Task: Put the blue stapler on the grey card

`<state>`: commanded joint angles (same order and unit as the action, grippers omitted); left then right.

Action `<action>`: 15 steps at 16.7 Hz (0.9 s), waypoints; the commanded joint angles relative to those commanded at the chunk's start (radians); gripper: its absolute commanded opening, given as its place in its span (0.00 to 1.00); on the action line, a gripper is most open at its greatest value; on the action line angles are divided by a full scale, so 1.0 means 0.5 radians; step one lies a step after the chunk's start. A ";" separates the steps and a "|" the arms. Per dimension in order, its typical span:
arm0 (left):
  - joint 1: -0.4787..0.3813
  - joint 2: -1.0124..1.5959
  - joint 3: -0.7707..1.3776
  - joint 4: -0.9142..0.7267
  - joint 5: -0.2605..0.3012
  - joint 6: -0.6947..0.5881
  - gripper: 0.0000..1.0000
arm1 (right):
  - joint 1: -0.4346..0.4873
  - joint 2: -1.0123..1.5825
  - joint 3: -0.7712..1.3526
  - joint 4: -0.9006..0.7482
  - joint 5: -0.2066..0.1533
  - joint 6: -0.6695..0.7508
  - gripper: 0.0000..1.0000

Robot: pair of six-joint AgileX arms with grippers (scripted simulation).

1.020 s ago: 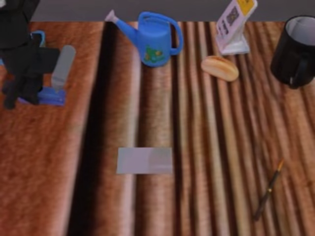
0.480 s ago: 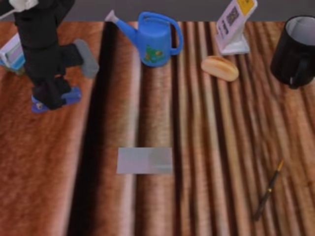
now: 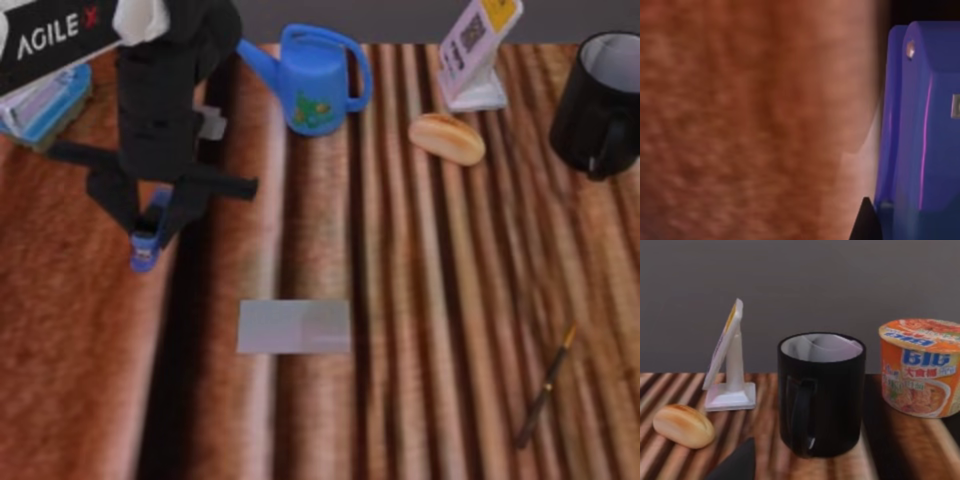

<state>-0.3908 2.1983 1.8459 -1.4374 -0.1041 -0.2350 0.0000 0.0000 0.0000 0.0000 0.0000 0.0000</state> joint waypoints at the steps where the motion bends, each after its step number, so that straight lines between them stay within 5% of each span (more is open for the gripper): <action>1: -0.044 0.011 0.001 -0.015 0.001 -0.319 0.00 | 0.000 0.000 0.000 0.000 0.000 0.000 1.00; 9: -0.363 0.021 0.001 0.029 0.086 -2.604 0.00 | 0.000 0.000 0.000 0.000 0.000 0.000 1.00; 15: -0.511 -0.088 -0.012 0.216 0.176 -3.672 0.00 | 0.000 0.000 0.000 0.000 0.000 0.000 1.00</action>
<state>-0.6465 2.1543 1.8400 -1.3296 -0.0164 -2.0708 0.0000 0.0000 0.0000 0.0000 0.0000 0.0000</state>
